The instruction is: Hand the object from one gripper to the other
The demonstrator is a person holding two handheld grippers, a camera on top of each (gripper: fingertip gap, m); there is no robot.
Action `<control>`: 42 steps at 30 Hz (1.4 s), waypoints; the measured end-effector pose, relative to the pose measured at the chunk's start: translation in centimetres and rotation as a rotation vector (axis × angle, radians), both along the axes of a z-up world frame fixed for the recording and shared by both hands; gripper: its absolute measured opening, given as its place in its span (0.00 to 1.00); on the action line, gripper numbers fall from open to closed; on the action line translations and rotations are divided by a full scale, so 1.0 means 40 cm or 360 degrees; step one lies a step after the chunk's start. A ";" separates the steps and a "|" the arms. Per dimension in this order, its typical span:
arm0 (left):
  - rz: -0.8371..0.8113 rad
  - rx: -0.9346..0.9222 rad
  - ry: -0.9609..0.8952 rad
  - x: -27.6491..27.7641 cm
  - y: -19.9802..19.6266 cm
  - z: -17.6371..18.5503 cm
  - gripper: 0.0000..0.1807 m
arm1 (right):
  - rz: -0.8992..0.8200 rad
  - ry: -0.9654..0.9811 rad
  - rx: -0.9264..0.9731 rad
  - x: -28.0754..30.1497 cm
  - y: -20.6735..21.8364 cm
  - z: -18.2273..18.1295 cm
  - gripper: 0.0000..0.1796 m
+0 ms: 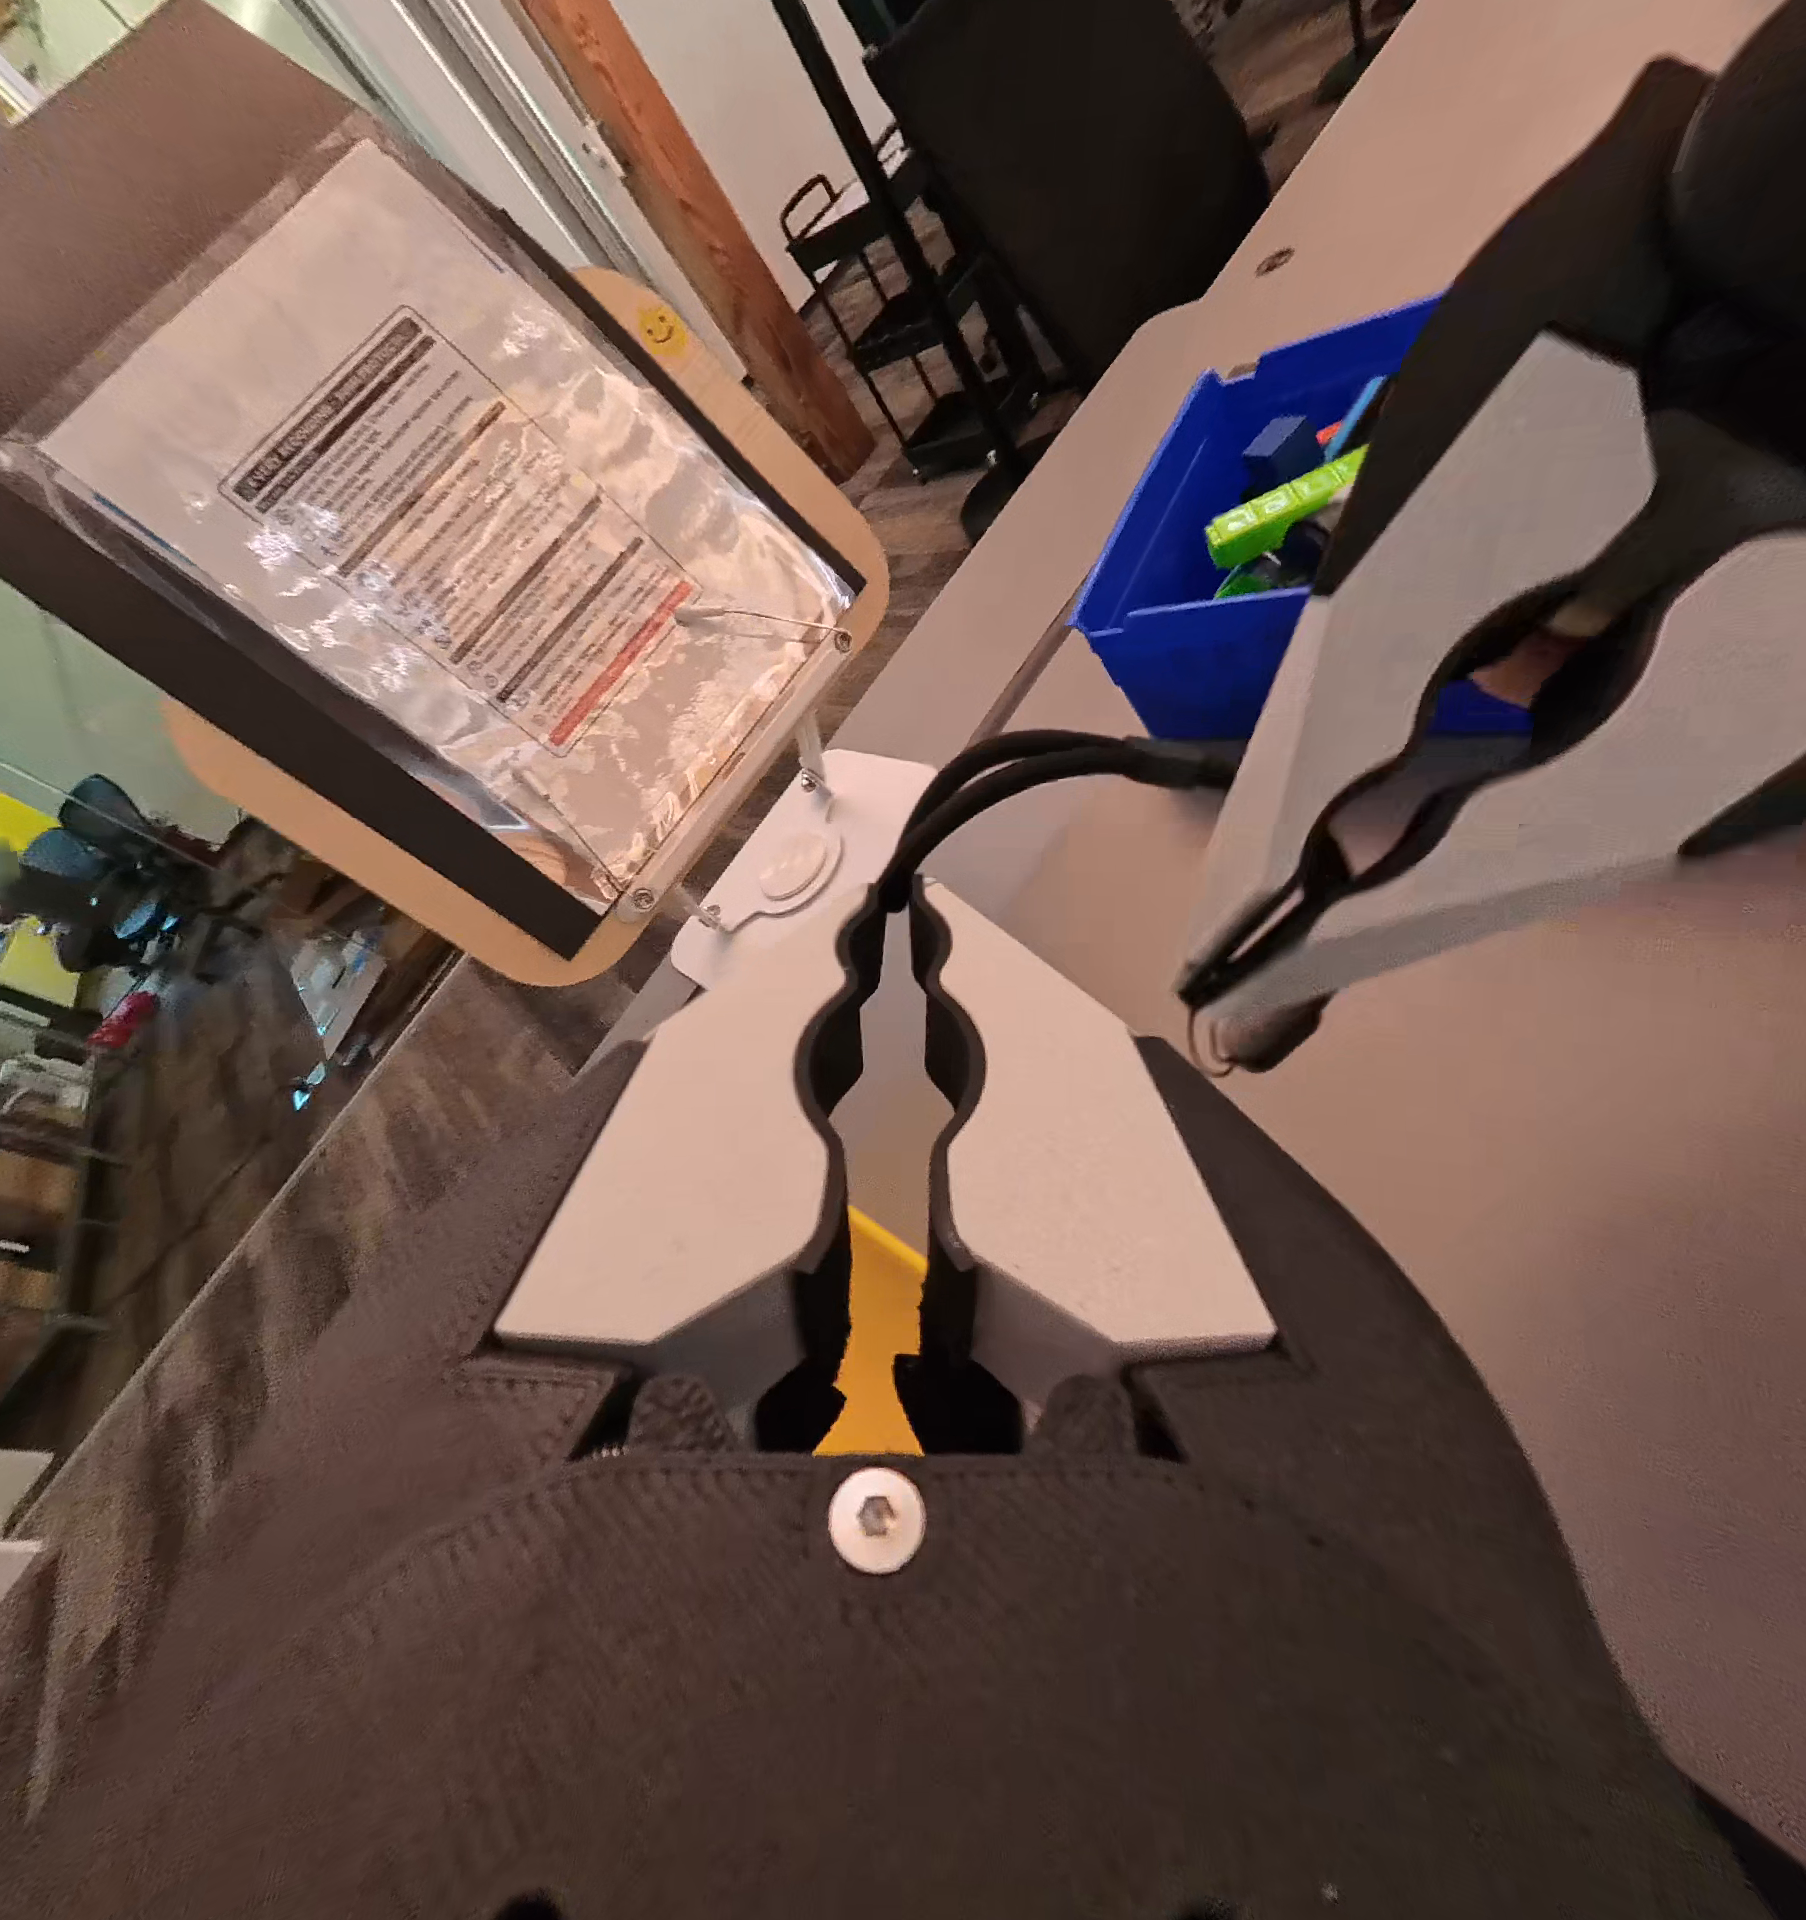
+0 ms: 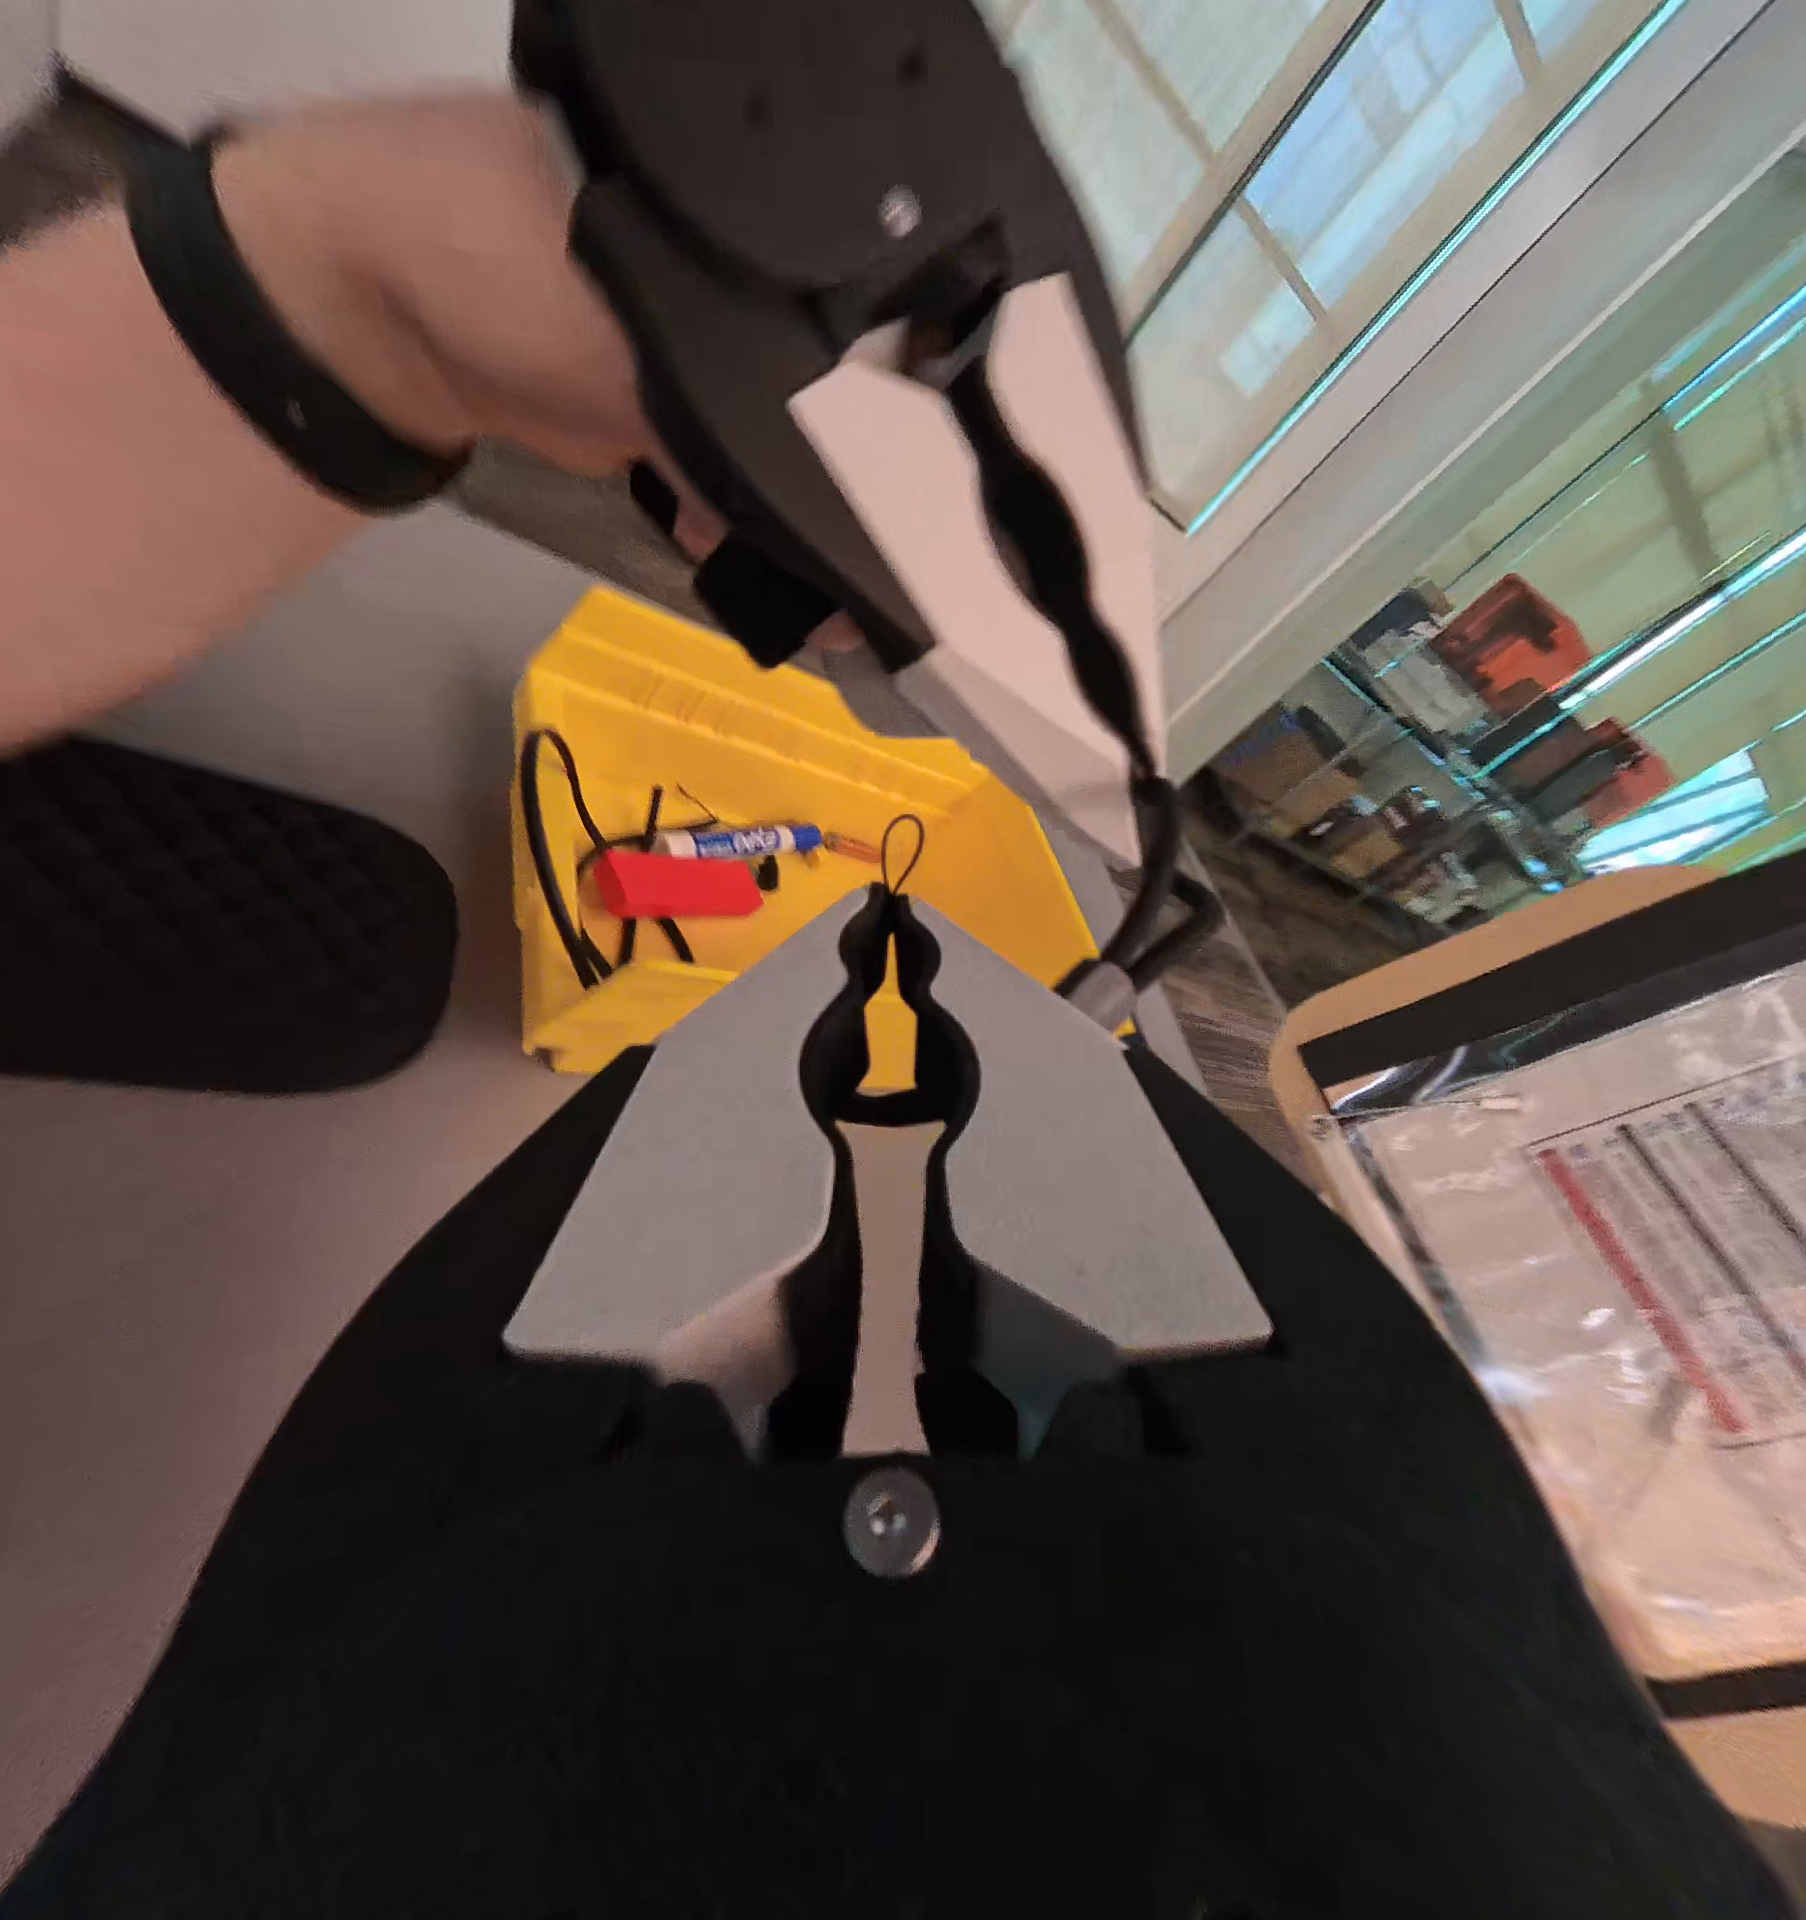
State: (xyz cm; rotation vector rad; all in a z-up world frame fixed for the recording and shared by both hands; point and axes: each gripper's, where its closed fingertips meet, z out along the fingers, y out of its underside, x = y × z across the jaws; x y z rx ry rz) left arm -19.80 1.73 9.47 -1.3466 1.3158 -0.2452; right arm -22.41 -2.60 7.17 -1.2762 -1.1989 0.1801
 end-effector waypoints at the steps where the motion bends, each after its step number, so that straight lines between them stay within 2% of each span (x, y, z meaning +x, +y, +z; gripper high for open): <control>1: 0.0013 -0.0004 -0.0030 -0.003 0.005 0.005 0.03 | 0.0028 0.0083 -0.0054 0.008 -0.005 0.017 0.00; 3: 0.0053 -0.0031 -0.0080 -0.012 0.018 0.013 0.16 | 0.0082 0.0240 -0.0166 0.029 -0.014 0.051 0.00; 6: 0.0108 -0.0098 -0.0201 -0.036 0.032 0.041 0.22 | 0.0196 0.0470 -0.0303 0.066 -0.032 0.103 0.00; 8: 0.0057 -0.0183 -0.0338 -0.048 0.022 0.070 0.22 | 0.0255 0.0596 -0.0380 0.092 -0.038 0.131 0.00; 11: -0.0277 -0.0383 -0.0455 -0.037 -0.059 0.092 0.20 | 0.0304 0.0698 -0.0447 0.118 -0.039 0.150 0.00; 14: -0.0594 -0.0559 -0.0425 -0.019 -0.146 0.083 0.19 | 0.0338 0.0752 -0.0481 0.127 -0.044 0.162 0.00; 17: -0.0730 -0.0580 -0.0412 0.005 -0.186 0.081 0.20 | 0.0377 0.0762 -0.0501 0.124 -0.057 0.169 0.00; 22: -0.0723 -0.0551 -0.0328 0.051 -0.186 0.049 0.20 | 0.0383 0.0747 -0.0478 0.119 -0.068 0.176 0.00; 26: -0.0670 -0.0542 -0.0288 0.070 -0.171 0.030 0.16 | 0.0382 0.0751 -0.0453 0.119 -0.077 0.188 0.00; 32: -0.0784 -0.0587 -0.0213 0.104 -0.221 0.006 0.21 | 0.0368 0.0730 -0.0434 0.116 -0.078 0.187 0.00; 34: -0.0817 -0.0582 -0.0212 0.123 -0.235 0.002 0.16 | 0.0374 0.0736 -0.0438 0.116 -0.079 0.188 0.00; 35: -0.0819 -0.0583 -0.0216 0.131 -0.237 0.001 0.06 | 0.0373 0.0738 -0.0440 0.117 -0.078 0.189 0.00; 36: -0.0805 -0.0576 -0.0222 0.138 -0.233 0.001 0.04 | 0.0370 0.0742 -0.0435 0.119 -0.078 0.190 0.00; 42: -0.0913 -0.0549 -0.0283 0.143 -0.252 0.020 0.03 | 0.0381 0.0785 -0.0409 0.139 -0.081 0.206 0.00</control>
